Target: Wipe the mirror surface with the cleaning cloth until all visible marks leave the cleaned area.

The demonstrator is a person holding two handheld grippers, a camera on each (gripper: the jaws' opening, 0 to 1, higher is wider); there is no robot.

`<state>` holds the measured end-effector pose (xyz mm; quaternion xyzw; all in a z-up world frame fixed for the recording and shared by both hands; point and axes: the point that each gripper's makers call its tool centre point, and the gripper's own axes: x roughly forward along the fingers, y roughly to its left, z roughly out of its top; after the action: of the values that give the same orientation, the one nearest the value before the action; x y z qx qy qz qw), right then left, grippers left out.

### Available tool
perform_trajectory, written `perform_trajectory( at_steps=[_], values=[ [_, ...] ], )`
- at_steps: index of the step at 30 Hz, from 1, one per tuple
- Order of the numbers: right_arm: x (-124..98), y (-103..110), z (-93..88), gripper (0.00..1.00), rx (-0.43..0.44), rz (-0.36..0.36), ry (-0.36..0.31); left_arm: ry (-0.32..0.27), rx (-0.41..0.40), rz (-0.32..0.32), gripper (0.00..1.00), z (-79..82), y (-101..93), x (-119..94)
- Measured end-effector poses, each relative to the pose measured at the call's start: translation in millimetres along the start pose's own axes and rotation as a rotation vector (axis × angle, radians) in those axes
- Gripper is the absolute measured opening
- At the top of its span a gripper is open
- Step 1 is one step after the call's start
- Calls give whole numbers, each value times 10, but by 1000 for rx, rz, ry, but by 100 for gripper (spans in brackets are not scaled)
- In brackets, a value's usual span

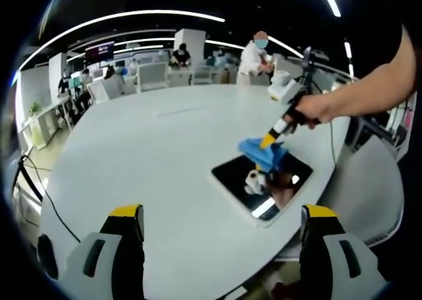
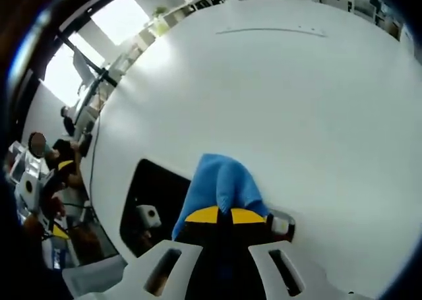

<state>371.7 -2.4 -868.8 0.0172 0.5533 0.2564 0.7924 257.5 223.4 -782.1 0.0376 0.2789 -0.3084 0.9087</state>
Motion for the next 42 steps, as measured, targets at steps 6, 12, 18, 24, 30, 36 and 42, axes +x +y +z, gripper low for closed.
perform_trajectory(
  at_steps=[6,12,18,24,30,36,42],
  values=[
    [-12,27,-35,0,-39,-22,-36,-4,23,-2,99,47,-129,17],
    [-44,45,-138,0,-19,-33,-54,-10,28,14,99,87,-193,45],
    [-80,132,-270,0,-5,-17,-29,-23,17,40,99,125,-229,66],
    [-122,208,-422,0,-31,3,-11,-53,9,72,99,194,-231,75],
    [-172,273,-609,0,-9,16,5,-39,-2,65,99,171,-257,56],
    [-226,321,-763,0,21,36,16,-48,-25,60,99,169,-249,63],
    [-259,355,-862,0,34,47,26,-48,-3,56,99,198,-226,93]
  ],
)
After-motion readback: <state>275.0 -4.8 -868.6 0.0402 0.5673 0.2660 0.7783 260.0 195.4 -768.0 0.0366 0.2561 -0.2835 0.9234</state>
